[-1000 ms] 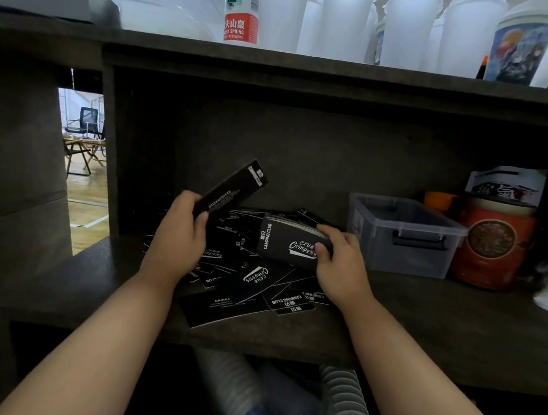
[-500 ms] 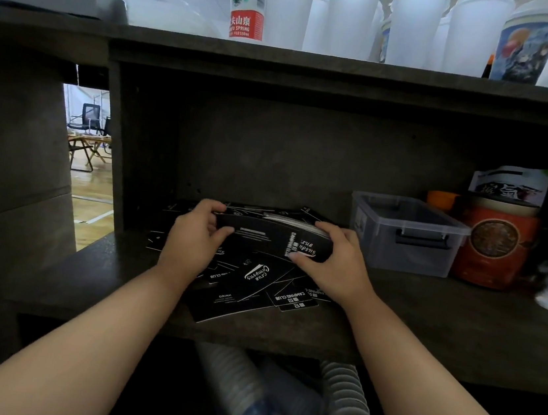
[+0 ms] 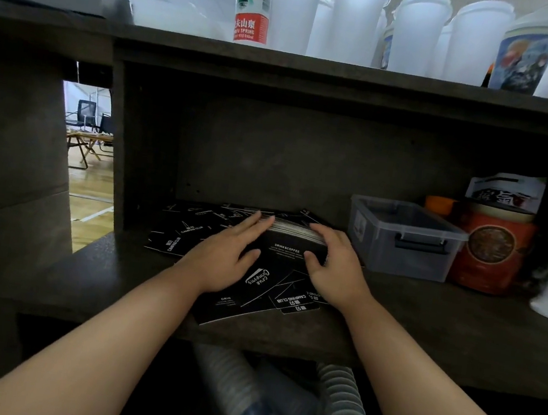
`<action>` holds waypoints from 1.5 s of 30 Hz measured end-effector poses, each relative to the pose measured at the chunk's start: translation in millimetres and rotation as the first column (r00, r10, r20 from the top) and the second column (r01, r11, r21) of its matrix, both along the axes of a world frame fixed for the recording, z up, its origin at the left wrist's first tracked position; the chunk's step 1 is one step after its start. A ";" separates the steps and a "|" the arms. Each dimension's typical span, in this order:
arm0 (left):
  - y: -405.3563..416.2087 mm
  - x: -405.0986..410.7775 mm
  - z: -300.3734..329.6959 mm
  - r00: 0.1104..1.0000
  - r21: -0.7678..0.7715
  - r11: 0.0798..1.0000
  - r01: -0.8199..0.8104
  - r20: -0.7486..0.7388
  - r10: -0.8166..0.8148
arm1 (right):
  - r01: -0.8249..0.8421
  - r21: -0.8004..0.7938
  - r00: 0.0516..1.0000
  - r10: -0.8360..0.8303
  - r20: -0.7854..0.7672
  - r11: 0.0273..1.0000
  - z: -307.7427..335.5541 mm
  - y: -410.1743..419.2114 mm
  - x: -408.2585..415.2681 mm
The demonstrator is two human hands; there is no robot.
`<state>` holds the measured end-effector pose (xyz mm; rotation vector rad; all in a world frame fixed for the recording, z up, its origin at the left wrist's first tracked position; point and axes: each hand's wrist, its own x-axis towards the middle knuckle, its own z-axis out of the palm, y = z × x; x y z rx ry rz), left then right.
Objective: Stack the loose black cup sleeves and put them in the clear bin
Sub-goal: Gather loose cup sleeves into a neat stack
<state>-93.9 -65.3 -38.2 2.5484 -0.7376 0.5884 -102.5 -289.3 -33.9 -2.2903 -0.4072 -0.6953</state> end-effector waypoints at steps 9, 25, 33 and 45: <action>-1.6 1.3 0.9 0.967 0.004 0.980 -0.201 -0.162 0.199 | 0.012 -0.048 0.999 -0.010 0.039 0.999 -1.6 0.9 -2.8; 25.3 -3.5 5.5 0.524 -0.004 0.560 -0.829 -0.357 0.773 | 0.183 -0.133 0.972 -0.160 0.171 0.974 -2.0 2.1 -6.4; 35.1 -1.9 9.3 0.788 -0.104 0.878 -0.467 -0.500 0.360 | 0.239 -0.092 0.965 -0.227 0.130 0.967 -2.5 -0.5 -3.3; 28.2 -2.4 3.9 0.634 -0.030 0.648 -0.761 -0.247 0.733 | 0.184 0.005 0.983 -0.183 -0.031 0.983 -1.4 -3.5 -0.6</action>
